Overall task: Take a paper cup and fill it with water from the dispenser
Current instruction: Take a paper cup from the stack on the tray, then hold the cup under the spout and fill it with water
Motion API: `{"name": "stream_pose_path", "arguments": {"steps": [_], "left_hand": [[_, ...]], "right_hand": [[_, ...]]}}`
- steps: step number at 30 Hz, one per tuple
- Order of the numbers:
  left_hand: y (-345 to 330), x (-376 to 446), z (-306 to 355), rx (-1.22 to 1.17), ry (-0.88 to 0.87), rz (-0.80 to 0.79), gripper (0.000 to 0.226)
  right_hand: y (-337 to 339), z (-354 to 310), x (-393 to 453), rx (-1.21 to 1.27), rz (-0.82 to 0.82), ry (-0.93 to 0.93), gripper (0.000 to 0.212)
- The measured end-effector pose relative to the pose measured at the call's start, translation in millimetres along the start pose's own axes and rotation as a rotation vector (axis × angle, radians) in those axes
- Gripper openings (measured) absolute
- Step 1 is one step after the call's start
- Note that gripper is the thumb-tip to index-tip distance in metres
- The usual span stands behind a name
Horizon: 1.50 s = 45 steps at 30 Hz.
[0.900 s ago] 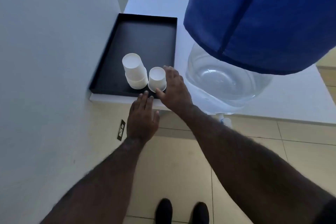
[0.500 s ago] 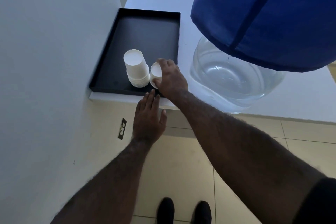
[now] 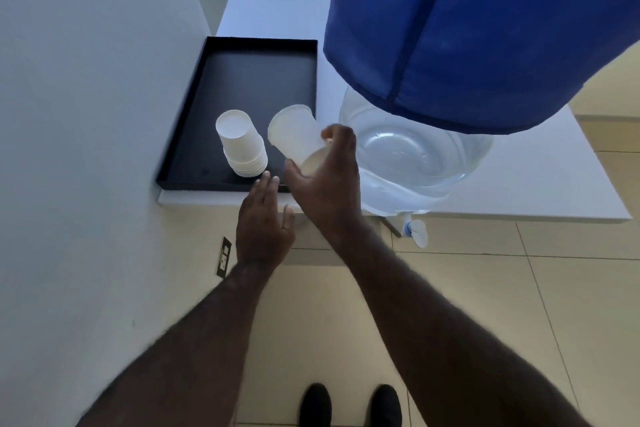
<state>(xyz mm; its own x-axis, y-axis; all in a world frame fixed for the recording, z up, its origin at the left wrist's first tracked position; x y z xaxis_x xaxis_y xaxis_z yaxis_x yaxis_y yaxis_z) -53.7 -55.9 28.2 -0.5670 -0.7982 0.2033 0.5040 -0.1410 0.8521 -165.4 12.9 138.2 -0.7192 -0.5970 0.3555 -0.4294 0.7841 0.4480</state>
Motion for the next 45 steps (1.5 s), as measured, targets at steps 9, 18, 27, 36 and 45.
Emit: {"name": "stream_pose_path", "arguments": {"steps": [9, 18, 27, 36, 45], "left_hand": [[16, -1, 24, 0.021, -0.152, 0.035, 0.049], [3, -10, 79, -0.027, -0.381, 0.003, 0.042], [-25, -31, 140, -0.069, -0.577, -0.097, 0.041], [-59, -50, 184, -0.024, -0.729, -0.194, 0.065], [-69, -51, 184, 0.027, -0.765, -0.11, 0.041]], "right_hand": [[55, 66, -98, 0.628, -0.045, -0.556, 0.055], [77, 145, -174, 0.378, -0.296, -0.796, 0.067], [88, 224, -186, 0.252, -0.158, -0.86, 0.066], [87, 249, -145, 0.177, -0.005, -0.669, 0.076], [79, 257, -132, 0.21, 0.029, -0.577, 0.07]]}}
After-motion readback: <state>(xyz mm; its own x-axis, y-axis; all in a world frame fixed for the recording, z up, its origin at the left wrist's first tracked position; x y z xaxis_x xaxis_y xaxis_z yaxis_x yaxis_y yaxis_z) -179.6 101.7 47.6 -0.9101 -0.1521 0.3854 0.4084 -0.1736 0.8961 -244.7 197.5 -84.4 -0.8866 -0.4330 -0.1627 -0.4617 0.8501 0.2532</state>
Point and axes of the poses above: each hand's wrist, its own x-axis towards the middle knuckle, its own y-axis out of the back of the hand, z = x × y, the point moved 7 cm from there along x, towards the middle knuckle, and after that the axes turned 1 degree about x, right-handed, at the moved point
